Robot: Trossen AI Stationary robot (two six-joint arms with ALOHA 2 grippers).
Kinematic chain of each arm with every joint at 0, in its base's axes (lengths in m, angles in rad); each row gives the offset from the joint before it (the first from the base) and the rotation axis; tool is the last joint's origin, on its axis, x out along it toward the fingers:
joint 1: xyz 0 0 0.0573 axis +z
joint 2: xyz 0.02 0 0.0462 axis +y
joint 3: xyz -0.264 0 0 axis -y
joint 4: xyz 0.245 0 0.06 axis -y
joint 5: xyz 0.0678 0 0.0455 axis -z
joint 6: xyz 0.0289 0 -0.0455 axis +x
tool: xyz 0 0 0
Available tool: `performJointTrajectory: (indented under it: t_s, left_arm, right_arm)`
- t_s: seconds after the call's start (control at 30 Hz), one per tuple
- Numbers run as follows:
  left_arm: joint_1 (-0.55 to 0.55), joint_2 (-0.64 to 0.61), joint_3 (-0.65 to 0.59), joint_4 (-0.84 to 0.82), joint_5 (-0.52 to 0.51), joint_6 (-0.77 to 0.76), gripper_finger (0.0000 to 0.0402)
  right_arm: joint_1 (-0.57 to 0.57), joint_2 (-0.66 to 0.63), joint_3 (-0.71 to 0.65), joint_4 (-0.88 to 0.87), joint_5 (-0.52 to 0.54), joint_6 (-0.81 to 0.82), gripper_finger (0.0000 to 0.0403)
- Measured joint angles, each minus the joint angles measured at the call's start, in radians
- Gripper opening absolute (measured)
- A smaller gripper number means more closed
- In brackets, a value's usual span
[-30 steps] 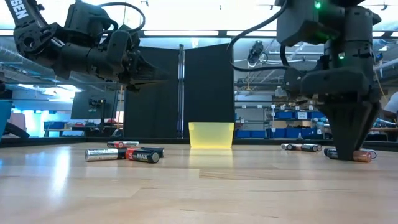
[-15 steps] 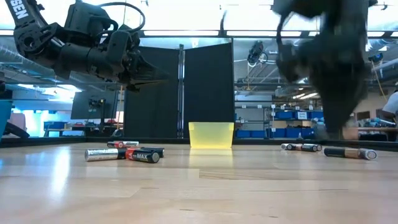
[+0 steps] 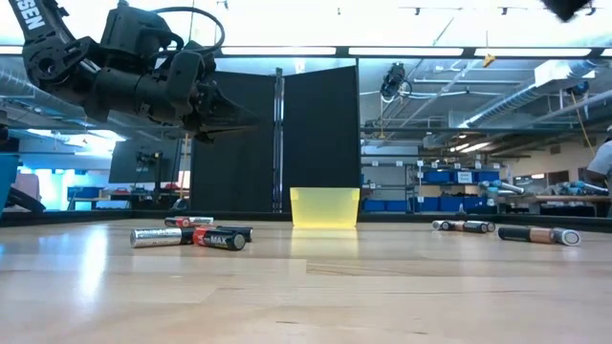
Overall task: Sort batteries
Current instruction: Put the golden battery into the red bin
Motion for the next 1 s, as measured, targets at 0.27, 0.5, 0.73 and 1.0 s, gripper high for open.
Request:
performJointTrajectory:
  t_s: [0.27, 0.5, 0.73, 1.0]
  left_arm:
    - [0.0, 0.0, 0.0, 0.0, 0.001, -0.001, 0.0006]
    - [0.0, 0.0, 0.0, 0.0, 0.002, -0.004, 0.0006]
    - [0.0, 0.0, 0.0, 0.001, 0.003, -0.009, 0.0006]
    - [0.0, 0.0, 0.0, 0.001, 0.003, -0.035, 0.0006]
  right_arm:
    - [0.07, -0.008, -0.152, 0.048, -0.002, 0.302, 0.0055]
    - [0.079, -0.01, -0.351, 0.238, -0.004, 0.378, 0.0054]
    - [0.08, -0.026, -0.378, 0.269, 0.079, 0.262, 0.0054]
    - [0.09, -0.046, -0.356, 0.272, 0.064, 0.129, 0.0054]
